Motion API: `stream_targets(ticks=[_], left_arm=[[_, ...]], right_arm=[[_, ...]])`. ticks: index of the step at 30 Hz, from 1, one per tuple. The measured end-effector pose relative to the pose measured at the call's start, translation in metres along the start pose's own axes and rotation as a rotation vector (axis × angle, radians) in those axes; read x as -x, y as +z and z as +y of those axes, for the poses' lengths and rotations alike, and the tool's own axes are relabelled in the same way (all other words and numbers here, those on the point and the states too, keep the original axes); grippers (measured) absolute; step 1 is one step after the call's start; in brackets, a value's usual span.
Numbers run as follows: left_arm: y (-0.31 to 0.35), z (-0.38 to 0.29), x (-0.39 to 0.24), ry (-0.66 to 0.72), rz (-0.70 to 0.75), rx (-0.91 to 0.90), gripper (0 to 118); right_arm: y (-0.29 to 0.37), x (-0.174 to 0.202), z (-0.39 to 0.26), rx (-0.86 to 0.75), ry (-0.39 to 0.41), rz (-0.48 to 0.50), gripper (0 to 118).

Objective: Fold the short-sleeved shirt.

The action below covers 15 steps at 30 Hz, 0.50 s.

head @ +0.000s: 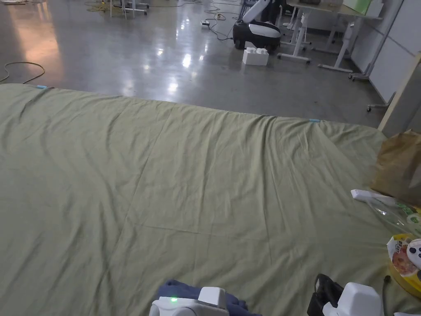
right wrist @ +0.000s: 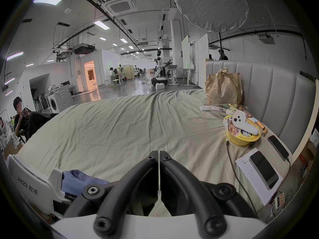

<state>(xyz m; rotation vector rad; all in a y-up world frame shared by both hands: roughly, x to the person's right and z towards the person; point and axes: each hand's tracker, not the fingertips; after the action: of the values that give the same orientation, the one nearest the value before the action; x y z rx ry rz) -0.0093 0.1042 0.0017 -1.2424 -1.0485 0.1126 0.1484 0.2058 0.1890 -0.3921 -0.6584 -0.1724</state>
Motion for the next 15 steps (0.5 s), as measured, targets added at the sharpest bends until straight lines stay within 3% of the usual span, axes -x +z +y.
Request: stream_targets(ticks=[11, 15], left_arm=[[0.011, 0.01, -0.004, -0.058, 0.014, -0.044, 12], [0.059, 0.026, -0.003, -0.105, 0.016, -0.193, 12]], right_arm=[[0.001, 0.005, 0.001, -0.005, 0.003, 0.012, 2], [0.003, 0.011, 0.009, -0.044, 0.025, 0.011, 2]])
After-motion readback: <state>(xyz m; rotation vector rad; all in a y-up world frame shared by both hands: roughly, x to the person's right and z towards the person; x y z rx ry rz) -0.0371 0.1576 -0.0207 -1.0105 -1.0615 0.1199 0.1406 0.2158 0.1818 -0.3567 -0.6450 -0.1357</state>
